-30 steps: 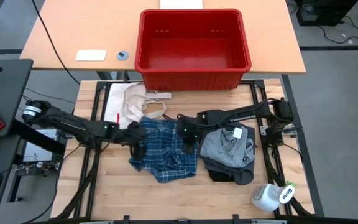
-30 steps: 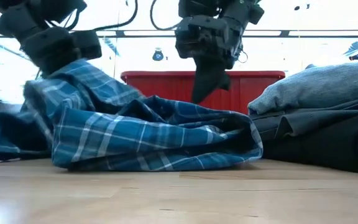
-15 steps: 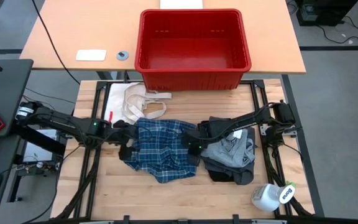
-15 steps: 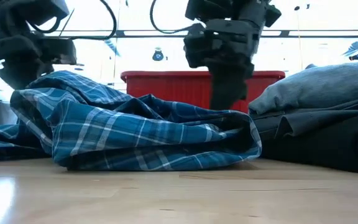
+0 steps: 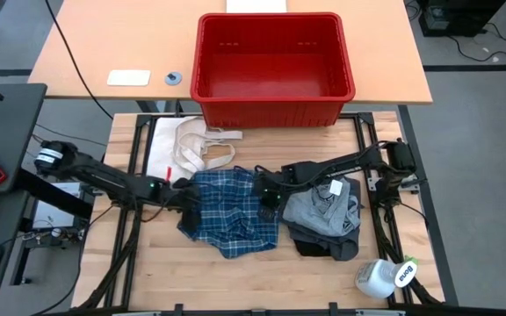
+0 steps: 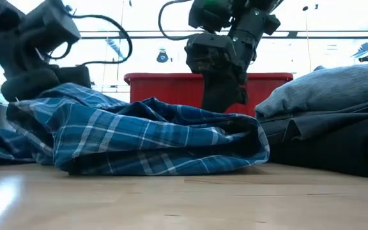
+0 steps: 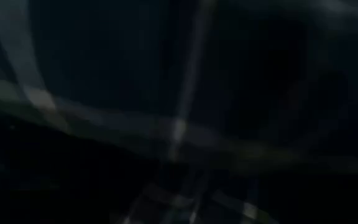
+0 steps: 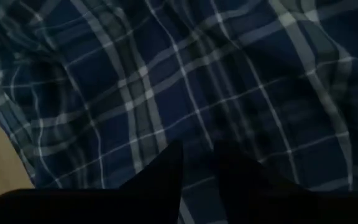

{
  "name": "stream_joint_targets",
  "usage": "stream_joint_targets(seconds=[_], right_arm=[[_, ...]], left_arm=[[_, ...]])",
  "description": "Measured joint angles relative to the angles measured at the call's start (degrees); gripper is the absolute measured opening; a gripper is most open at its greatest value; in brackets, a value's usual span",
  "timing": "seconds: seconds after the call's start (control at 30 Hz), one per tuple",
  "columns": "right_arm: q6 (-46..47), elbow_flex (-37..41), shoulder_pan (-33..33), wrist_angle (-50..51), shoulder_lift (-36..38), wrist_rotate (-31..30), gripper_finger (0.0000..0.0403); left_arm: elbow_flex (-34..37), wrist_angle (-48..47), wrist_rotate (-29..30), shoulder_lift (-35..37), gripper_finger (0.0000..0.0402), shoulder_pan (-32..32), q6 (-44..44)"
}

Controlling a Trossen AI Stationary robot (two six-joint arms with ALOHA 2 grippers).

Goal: Fold Laundry from Bin
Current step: Stack the folded blue checkered pants on top of the folded gray shirt

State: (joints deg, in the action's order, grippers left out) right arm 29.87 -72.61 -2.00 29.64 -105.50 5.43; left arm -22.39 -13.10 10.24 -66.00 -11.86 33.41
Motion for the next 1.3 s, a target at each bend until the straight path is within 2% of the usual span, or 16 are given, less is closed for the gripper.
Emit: stream_joint_targets(seconds=[0.1,0.27,0.5,0.63,0.77,0.87,1.03,1.2,1.3], right_arm=[[-2.29,-0.01,-0.66,-2.41,-0.95,-0.64,0.0099],[-4.04,-0.09,-0.95,-14.0,-6.0,0.48,0.0099],[-3.97,-0.85,-0.51,-22.47,-14.19,2.91,0.0099],[-4.65,-0.97,-0.53,-32.71,-15.64,3.09,0.0099],[-6.1,-0.93,-0.46,-41.06,-15.26,0.61,0.0099],[-6.13,-2.47,-0.04,-40.09,-15.02,2.06,0.0099],[-4.37,-6.36,0.22,-32.01,-13.41,7.32,0.0096],[-6.27,-8.97,-0.73,-20.46,-6.11,2.76,0.0075],[-6.19,-9.15,-0.99,-14.73,-0.3,0.29,0.0063]], left_arm=[[1.2,6.82,0.82,-4.21,0.0388,0.07,-0.2],[1.04,16.47,-1.45,-10.5,0.0388,0.07,-1.53],[1.39,33.36,-3.97,-15.91,0.0388,0.04,3.37],[1.4,42.87,-4.11,-19.44,0.0388,0.02,3.96],[1.45,50.14,-4.51,-21.93,0.0388,0.44,6.04],[1.41,55.4,-4.62,-21.74,0.0388,1.53,7.36],[-0.41,54.88,-5.45,-19.11,0.0388,3.37,6.49],[-1.07,61.38,-4.83,-16.74,0.0388,3.84,5.82],[-4.15,64.19,-4.85,-16.28,0.0388,4.32,4.99]])
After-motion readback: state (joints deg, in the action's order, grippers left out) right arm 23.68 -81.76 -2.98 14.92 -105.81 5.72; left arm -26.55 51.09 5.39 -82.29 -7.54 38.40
